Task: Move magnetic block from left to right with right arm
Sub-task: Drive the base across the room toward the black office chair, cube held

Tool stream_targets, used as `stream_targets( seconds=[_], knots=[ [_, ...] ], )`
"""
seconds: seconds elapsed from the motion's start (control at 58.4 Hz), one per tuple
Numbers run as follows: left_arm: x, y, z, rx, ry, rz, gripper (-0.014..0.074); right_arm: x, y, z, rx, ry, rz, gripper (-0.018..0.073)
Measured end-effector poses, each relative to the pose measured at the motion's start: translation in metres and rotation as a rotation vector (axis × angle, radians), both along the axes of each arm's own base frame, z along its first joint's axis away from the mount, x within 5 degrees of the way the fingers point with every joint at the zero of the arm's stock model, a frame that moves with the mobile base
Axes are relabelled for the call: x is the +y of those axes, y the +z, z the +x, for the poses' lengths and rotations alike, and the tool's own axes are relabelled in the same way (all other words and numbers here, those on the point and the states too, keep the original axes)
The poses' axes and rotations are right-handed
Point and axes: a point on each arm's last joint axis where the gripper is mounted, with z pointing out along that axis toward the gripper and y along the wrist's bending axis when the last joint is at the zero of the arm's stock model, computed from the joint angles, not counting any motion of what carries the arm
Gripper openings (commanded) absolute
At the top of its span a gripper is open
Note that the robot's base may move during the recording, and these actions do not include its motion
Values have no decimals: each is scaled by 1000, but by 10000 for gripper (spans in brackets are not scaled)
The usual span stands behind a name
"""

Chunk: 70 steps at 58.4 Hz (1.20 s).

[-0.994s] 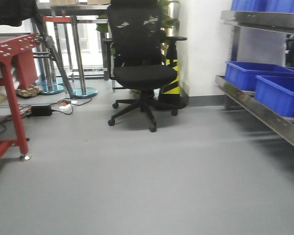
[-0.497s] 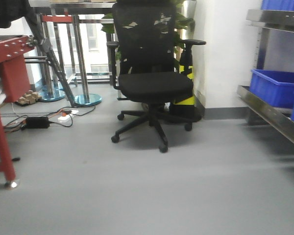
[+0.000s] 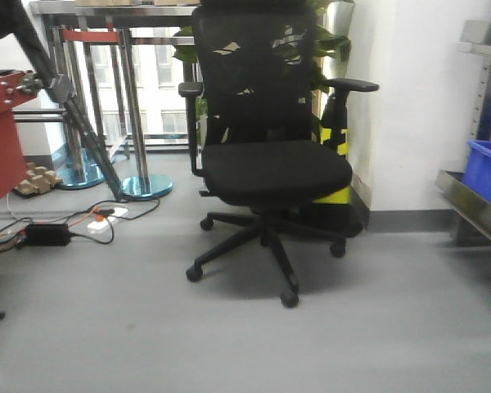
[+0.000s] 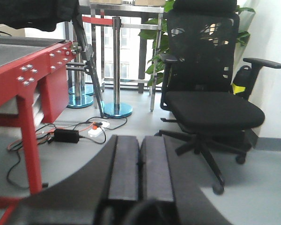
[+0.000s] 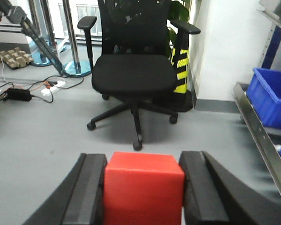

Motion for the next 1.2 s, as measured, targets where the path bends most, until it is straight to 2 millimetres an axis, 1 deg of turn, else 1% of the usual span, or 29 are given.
stream_targets(
  seconds=[1.2],
  knots=[
    [0, 0, 0, 0, 0, 0, -126, 0, 0, 0, 0, 0, 0, 134]
  ],
)
